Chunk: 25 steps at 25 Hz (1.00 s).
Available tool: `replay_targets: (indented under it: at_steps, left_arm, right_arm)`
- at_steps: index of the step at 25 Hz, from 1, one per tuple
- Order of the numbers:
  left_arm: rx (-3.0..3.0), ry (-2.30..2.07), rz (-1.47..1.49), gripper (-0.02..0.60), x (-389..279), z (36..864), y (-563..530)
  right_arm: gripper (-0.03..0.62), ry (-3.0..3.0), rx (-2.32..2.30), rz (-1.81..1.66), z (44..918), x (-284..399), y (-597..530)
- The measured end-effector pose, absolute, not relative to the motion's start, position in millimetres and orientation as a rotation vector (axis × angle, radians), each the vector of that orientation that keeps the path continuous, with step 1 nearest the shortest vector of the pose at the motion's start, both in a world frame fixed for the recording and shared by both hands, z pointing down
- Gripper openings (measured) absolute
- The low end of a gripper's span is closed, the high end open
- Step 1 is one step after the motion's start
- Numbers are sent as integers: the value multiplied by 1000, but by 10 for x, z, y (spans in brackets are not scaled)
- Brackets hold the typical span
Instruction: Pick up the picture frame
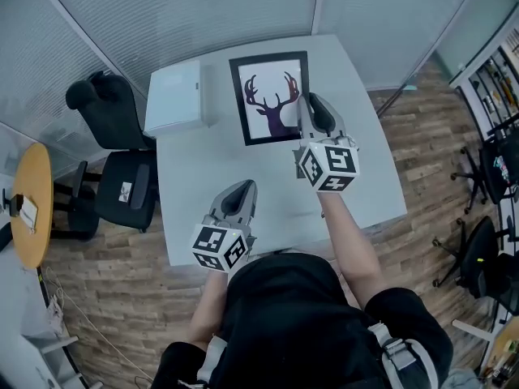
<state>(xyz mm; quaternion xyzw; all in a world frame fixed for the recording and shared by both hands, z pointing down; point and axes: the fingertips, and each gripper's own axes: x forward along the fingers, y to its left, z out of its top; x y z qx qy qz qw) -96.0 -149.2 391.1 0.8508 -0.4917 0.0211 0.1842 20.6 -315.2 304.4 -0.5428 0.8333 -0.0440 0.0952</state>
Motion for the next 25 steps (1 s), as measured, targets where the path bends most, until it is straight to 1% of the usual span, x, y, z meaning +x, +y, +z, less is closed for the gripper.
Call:
replay_targets:
  at_steps: [7, 25]
  left_arm:
    - [2401, -1395, 46, 25, -986, 3877, -1472]
    - [2418, -1374, 59, 25, -962, 3896, -1436]
  right_arm:
    - [81, 2457, -1605, -91, 2937, 212, -3083]
    - [81, 2431, -1619, -91, 2998, 277, -2958]
